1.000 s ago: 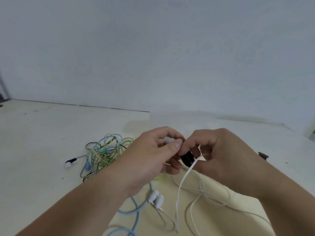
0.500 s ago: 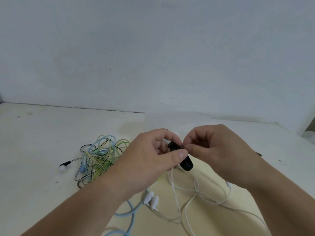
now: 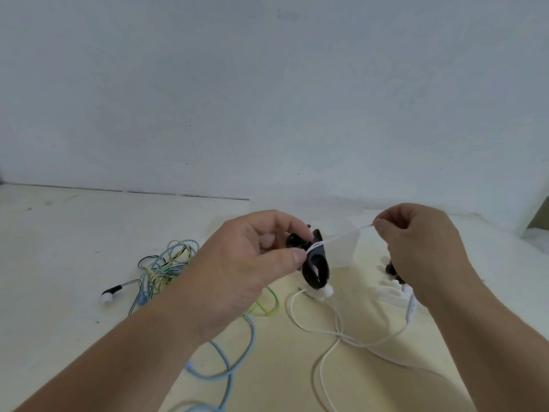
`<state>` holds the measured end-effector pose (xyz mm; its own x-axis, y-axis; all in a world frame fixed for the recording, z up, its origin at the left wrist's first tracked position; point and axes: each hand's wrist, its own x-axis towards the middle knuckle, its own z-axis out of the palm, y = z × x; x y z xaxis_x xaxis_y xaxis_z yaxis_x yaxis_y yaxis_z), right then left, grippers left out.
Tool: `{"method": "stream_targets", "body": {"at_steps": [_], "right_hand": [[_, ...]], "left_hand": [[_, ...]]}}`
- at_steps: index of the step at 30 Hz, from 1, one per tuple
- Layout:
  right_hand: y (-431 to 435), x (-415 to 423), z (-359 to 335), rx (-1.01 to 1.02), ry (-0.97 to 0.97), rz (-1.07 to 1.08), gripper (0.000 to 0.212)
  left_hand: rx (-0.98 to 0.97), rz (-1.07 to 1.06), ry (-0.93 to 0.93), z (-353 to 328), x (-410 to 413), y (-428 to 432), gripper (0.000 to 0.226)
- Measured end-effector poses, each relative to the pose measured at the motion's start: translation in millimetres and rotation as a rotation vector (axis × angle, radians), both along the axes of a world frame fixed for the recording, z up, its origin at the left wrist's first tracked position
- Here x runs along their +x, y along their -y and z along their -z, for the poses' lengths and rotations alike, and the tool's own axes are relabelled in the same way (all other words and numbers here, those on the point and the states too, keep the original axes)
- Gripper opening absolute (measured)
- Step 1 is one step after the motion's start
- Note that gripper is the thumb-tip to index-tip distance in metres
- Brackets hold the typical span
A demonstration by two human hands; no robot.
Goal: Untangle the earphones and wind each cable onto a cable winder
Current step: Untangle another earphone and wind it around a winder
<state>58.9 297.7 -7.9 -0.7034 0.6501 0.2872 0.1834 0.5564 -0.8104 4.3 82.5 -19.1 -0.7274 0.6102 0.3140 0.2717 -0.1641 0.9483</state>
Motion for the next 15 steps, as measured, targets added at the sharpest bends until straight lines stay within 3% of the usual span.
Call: {"method": "stream_targets", "body": {"at_steps": [6, 11, 15], "right_hand": [[-8.6, -1.6, 0.5, 0.032, 0.047, 0.116, 0.016], [-17.3, 1.5, -1.0, -0.005, -0.034, 0.188, 0.017], [-18.4, 1.0, -2.0, -0.002, 0.029, 0.145, 0.015]], "left_hand": [[-0.022, -0.037, 0.015, -6.1, 1.6, 3.6, 0.027], [-0.06, -0.028, 0.041, -3.8, 2.5, 0.7, 0.021], [-0.062, 0.011, 0.047, -4.2, 6.0, -0.3, 0.021]]}}
